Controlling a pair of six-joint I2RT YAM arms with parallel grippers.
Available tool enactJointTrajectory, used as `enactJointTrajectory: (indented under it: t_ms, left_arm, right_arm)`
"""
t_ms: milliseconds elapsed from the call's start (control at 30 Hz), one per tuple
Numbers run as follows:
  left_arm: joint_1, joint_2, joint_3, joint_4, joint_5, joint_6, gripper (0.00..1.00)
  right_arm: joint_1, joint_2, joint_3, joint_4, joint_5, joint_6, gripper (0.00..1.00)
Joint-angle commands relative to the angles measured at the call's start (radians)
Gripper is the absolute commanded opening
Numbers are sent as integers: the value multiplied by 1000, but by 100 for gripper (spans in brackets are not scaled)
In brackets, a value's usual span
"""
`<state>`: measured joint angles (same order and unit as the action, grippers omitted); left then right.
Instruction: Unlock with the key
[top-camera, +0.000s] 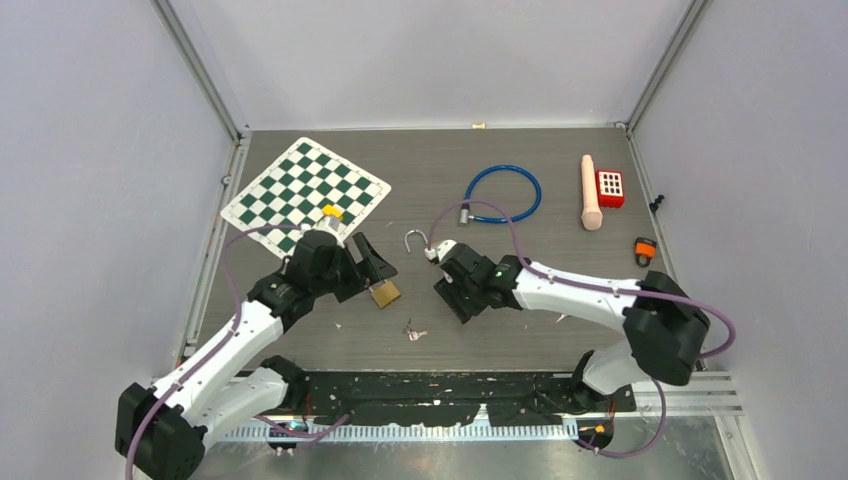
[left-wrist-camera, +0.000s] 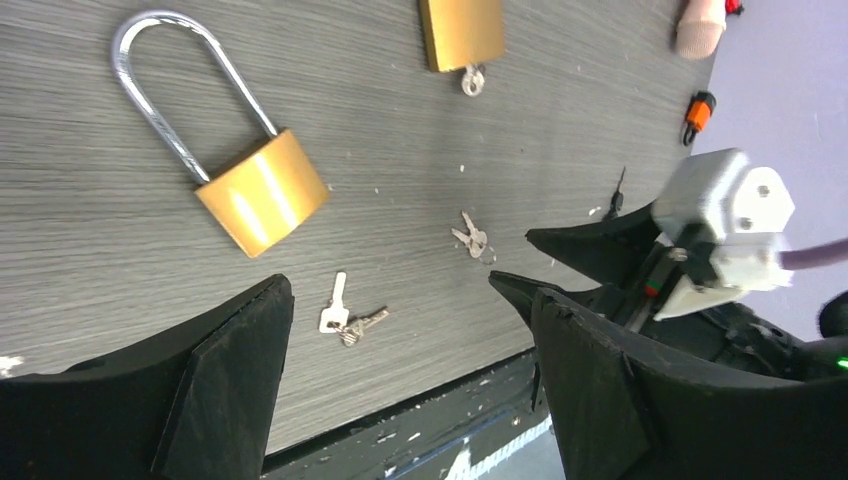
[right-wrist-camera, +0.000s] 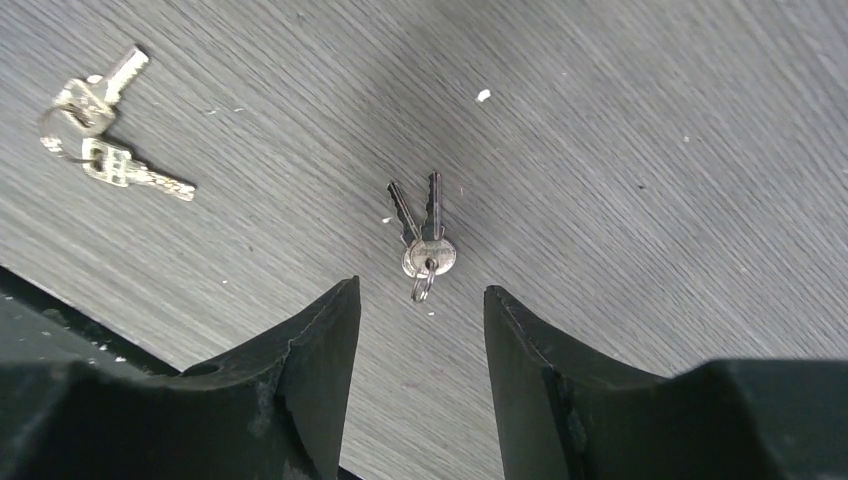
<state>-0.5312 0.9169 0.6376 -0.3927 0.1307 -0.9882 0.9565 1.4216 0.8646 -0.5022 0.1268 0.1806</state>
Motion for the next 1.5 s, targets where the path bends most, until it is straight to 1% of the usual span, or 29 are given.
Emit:
enactJointTrajectory:
  t_ms: [0,133,233,333,400,433,467,500,533,567,633,800,900,967,1033,1067,1100,1133,1200,1300,1367,1467]
  left_arm:
    - [65,-47,9,-62,-9,59,86]
    - [114,-92,-19,-75,13,74,86]
    - [128,-109,-27,-85,12,86,86]
    - [132,-110,-27,-89,11,98,86]
    - [132,-105,-25,-85,17,105,86]
    - [132,-103,-26,-81,25,107,86]
    - [132,-101,-28,-76,31,110,86]
    - [132,-99,-29,-69,38,113,86]
    - [132,-95,-32,-60,48,114,85]
    - [133,-89,-35,-50,58,114,86]
    - [132,-76,-44,-21,93,113,85]
    - [130,-44,-85,79,190,71,85]
    - [124,-29,-110,126,221,40,85]
    - [122,-20,-116,135,226,33,85]
    - [122,-20,-118,135,222,33,85]
    - [122,-25,-117,134,218,35,85]
    - [122,-30,-115,124,210,40,85]
    - [121,-35,-109,115,195,47,85]
    - [122,-49,-92,62,151,63,85]
    - [134,-75,-69,-22,79,80,86]
    - [156,-93,-69,-67,55,80,86]
    - [202,-121,-80,-113,56,77,86]
  right_arm:
    - [2,96,73,-100,-39,-55,56]
    - [-3,175,115,-103,-74,-69,56]
    - [-5,224,140,-101,-82,-87,56]
    - [-5,277,153,-103,-87,-94,51]
    - [-6,311,155,-106,-97,-91,42]
    - [-6,320,153,-104,-109,-88,35]
    - [-4,329,149,-100,-129,-85,30]
    - [-4,330,146,-94,-161,-79,20]
    - [-2,322,139,-77,-174,-71,17]
    - [-1,314,135,-55,-201,-68,12]
    - [0,288,126,-18,-238,-58,6]
    - [-18,212,88,93,-299,-24,5]
    - [-38,170,57,170,-330,-5,5]
    - [-42,151,50,185,-327,0,5]
    - [-43,126,53,200,-313,-21,11]
    - [-43,119,55,208,-304,-35,20]
    - [-42,106,65,209,-298,-71,24]
    - [-42,103,72,204,-288,-94,32]
    - [-42,109,102,189,-287,-182,43]
    - [-43,159,155,174,-310,-339,51]
    - [-44,197,185,163,-341,-422,56]
    - [-44,249,214,155,-389,-533,58]
